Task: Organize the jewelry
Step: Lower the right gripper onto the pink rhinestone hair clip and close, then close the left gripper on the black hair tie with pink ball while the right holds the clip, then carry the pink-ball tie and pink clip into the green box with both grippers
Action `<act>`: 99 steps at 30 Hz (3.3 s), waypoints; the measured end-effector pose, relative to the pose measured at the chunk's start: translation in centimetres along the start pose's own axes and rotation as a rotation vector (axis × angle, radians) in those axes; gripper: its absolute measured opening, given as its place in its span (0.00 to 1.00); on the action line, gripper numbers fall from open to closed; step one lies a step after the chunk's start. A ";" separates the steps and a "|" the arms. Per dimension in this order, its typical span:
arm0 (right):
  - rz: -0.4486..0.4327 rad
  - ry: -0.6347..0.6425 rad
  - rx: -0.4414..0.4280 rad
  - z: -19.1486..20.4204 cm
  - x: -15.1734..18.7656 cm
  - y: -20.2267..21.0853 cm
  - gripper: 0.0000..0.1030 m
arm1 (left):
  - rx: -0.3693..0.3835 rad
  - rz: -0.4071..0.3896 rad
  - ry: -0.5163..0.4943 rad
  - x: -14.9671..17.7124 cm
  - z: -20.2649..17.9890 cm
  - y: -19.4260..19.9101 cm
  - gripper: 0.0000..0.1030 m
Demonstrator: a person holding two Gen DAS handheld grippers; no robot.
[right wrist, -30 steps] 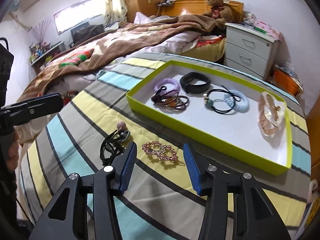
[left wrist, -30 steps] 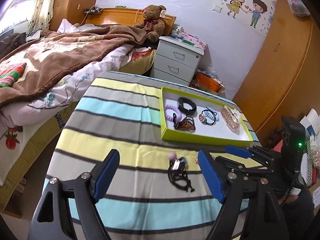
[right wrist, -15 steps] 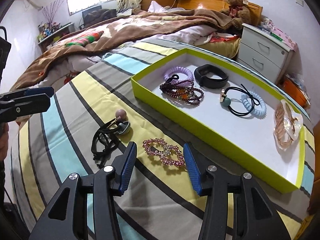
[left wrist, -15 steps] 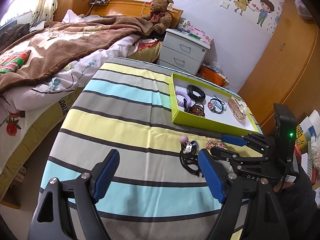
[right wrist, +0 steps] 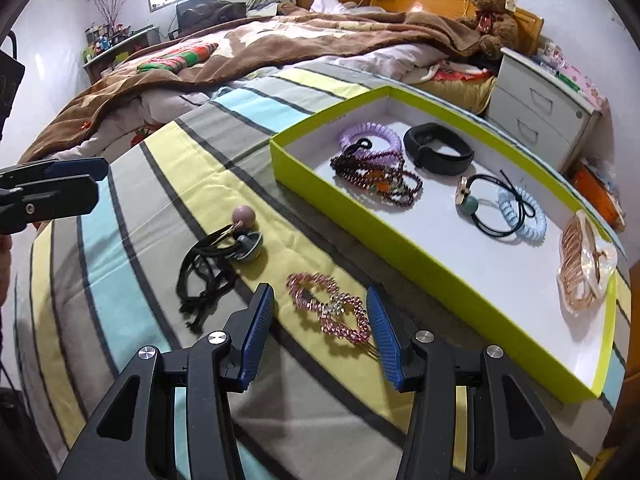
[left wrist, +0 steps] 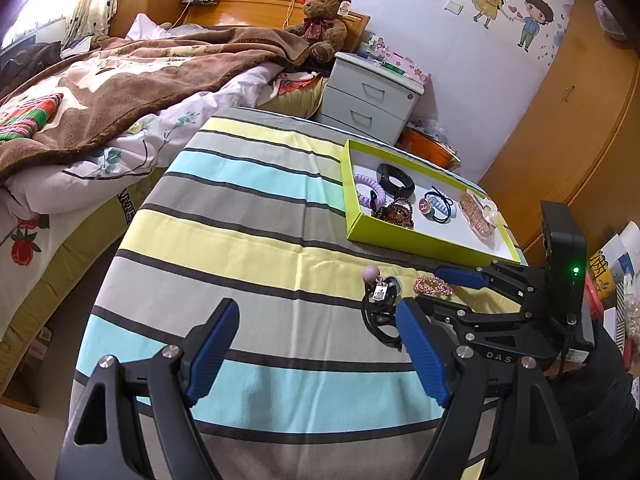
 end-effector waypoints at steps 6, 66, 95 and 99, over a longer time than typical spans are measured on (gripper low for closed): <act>0.006 0.003 0.019 0.4 0.4 0.4 0.33 | 0.003 0.007 -0.001 0.1 -0.1 -0.4 0.80; -0.159 -0.254 0.064 -3.8 3.5 7.5 0.32 | -0.108 0.138 -0.222 0.8 -5.7 -8.7 0.23; -0.200 -0.263 0.086 -3.8 3.2 9.6 0.32 | -0.072 0.054 -0.255 -0.9 -8.5 -5.5 0.06; -0.216 -0.272 0.101 -4.2 2.9 10.4 0.32 | -0.063 0.039 -0.260 -1.6 -8.9 -4.9 0.06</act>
Point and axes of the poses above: each gripper's, at about its wrist camera, not at the fingertips, and y roughly against the way its jaws point, z to its left, x to its underside, the point moved 7 cm from there along -y, roughly the way its jaws point, and after that the axes turned 9 degrees about x, right-handed, at the moved point
